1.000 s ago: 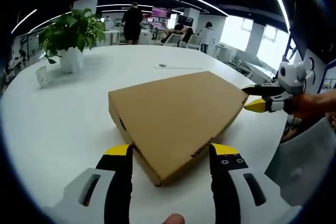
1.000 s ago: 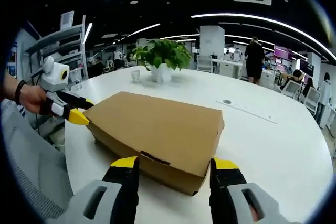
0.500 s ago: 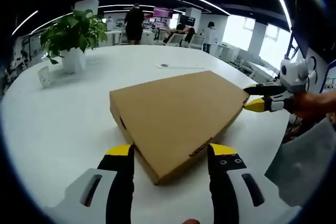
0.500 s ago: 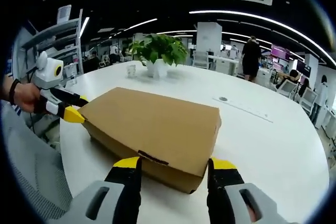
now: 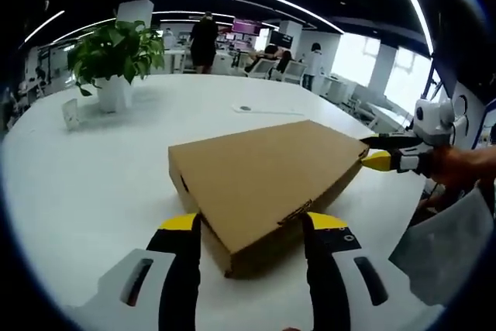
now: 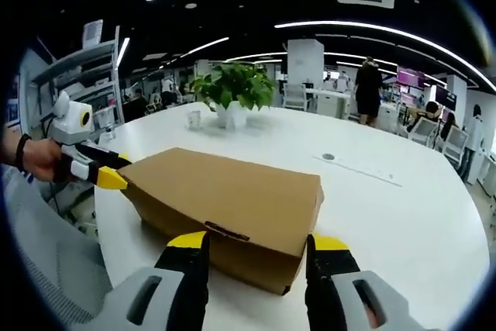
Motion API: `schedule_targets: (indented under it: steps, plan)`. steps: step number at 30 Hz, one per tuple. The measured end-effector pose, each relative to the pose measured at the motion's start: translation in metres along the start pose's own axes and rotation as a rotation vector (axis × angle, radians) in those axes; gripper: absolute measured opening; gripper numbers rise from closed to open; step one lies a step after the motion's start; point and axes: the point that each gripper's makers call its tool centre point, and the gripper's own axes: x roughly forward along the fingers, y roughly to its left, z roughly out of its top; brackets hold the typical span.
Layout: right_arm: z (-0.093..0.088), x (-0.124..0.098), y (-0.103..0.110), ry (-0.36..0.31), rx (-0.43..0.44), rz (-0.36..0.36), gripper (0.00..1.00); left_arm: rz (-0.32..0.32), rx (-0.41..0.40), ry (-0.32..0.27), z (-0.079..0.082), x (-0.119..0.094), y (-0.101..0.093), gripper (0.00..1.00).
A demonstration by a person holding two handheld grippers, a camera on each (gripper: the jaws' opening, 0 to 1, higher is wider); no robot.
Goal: Operate the shoe box by opening the lid, removing the specified soft item, and placing it in the target area until the item is outside and the box remains undamaged.
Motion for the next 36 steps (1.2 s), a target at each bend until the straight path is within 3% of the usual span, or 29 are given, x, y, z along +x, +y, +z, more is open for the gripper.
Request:
schedule_targets:
  steps: [3,11,18,36]
  plan:
    - [0.008,-0.003,0.0,-0.019,0.014,0.003,0.47,-0.002,-0.012,-0.022,0.006,-0.003,0.001,0.54]
    - [0.031,-0.009,-0.003,-0.054,0.039,0.006,0.47,-0.008,0.06,-0.04,0.016,-0.008,-0.005,0.57]
    - [0.05,-0.013,-0.005,-0.073,0.012,-0.004,0.46,-0.027,0.103,-0.085,0.026,-0.014,-0.01,0.61]
    - [0.084,-0.011,-0.013,-0.105,-0.018,-0.006,0.44,0.065,0.258,-0.099,0.05,-0.018,0.005,0.4]
